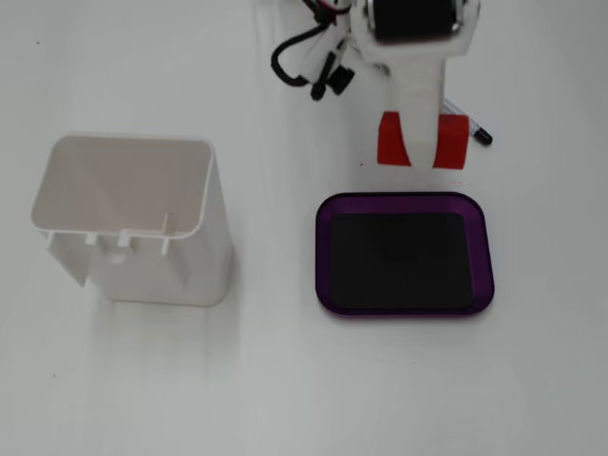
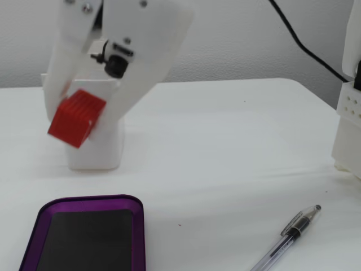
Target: Remove the cube from the box.
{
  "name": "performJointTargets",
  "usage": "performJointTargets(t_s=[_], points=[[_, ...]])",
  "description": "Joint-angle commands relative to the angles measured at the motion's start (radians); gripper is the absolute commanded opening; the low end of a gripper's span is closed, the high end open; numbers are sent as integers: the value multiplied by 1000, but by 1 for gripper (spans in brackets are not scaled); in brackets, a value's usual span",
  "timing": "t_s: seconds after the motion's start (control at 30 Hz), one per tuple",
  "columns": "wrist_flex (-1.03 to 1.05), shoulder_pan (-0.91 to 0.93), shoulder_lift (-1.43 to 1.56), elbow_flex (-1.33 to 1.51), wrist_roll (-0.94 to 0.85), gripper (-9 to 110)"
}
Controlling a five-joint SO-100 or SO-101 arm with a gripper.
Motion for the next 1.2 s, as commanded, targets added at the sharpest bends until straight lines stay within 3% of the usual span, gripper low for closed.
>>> performJointTargets(t_s=[0.0, 0.3, 0.7, 0.97, 1.17], points=[[87, -2, 130, -12, -87, -1], [127, 6, 353, 440, -288, -1], [-308, 8, 583, 1158, -454, -1], [-526, 9, 588, 1315, -468, 0], [-545, 9, 597, 1353, -457, 6]])
